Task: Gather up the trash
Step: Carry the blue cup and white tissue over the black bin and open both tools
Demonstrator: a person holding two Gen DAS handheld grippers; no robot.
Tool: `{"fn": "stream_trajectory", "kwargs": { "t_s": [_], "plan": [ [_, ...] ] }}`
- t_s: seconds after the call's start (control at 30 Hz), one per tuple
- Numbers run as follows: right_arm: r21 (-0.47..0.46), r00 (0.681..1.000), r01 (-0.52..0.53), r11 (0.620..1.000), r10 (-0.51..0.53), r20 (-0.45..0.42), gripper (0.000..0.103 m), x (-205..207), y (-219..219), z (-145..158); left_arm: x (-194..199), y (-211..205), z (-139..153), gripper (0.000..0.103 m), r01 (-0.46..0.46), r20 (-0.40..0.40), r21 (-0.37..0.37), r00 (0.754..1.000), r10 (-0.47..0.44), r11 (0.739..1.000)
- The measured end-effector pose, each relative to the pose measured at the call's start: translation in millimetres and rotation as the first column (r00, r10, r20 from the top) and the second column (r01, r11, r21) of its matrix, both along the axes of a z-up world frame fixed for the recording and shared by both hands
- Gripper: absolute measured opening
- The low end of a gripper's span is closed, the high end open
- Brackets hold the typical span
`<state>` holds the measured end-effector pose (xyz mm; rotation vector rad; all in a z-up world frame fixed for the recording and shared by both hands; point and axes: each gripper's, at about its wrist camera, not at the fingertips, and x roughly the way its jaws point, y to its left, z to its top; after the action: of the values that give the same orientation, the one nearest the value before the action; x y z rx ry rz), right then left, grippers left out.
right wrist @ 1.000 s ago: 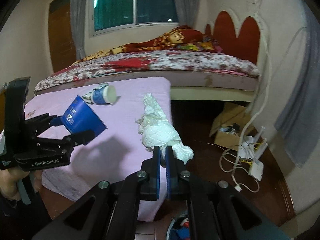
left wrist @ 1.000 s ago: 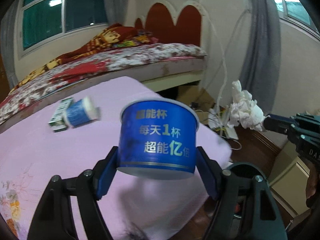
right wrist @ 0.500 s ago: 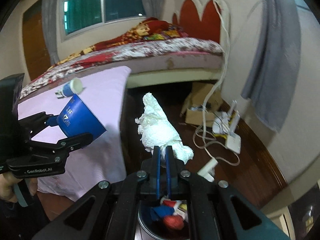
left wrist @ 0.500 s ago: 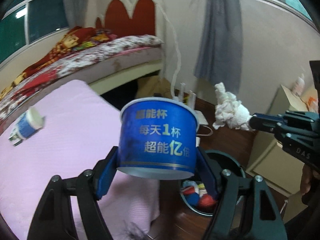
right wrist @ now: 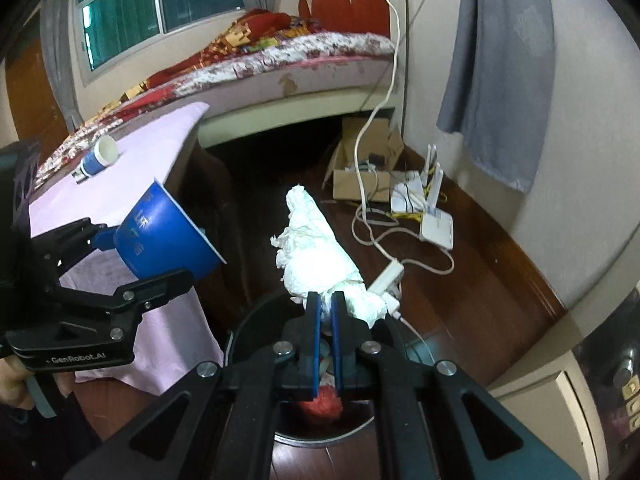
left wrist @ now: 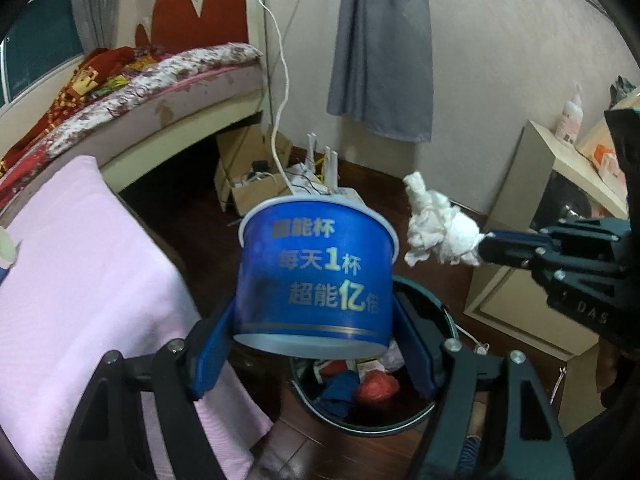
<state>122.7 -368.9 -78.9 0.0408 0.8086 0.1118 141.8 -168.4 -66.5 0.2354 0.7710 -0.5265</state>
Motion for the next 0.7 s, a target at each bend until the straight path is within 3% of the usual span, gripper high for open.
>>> {"fn": "stream_trajectory", "kwargs": {
  "t_s": [0.3, 0.53, 0.6, 0.63, 0.67, 0.7],
  "plan": [
    [0.022, 0.99, -0.001, 1.0, 0.004, -0.139, 0.005, 1.1, -15.0, -58.4, 2.9, -23.3, -46.2, 0.075, 0.063, -0.122, 0.034, 0.991, -0.059, 0.997],
    [0.051, 0.969, -0.034, 0.998, 0.045, -0.244, 0.006, 6.3, -19.6, -104.6, 10.4, -33.2, -85.0, 0.077, 0.109, -0.25, 0.036, 0.963, -0.096, 0.993],
    [0.04, 0.957, -0.048, 0.998, 0.057, -0.285, 0.006, 11.9, -18.8, -121.6, 17.2, -31.4, -94.4, 0.089, 0.083, -0.293, 0.036, 0.954, -0.069, 0.996],
    [0.014, 0.952, -0.044, 0.999, 0.047, -0.302, 0.013, 14.1, -19.0, -130.7, 19.8, -28.4, -96.5, 0.093, 0.061, -0.305, 0.027, 0.951, -0.05, 0.998],
    [-0.013, 0.952, -0.036, 0.999, 0.03, -0.305, 0.04, 15.6, -19.3, -135.4, 22.2, -23.5, -98.0, 0.096, 0.034, -0.312, 0.015, 0.95, -0.027, 0.999],
    [-0.037, 0.95, -0.017, 0.999, 0.004, -0.311, 0.055, 16.7, -22.5, -141.3, 23.4, -19.8, -99.1, 0.096, 0.013, -0.314, 0.016, 0.949, -0.008, 1.0]
  ]
}}
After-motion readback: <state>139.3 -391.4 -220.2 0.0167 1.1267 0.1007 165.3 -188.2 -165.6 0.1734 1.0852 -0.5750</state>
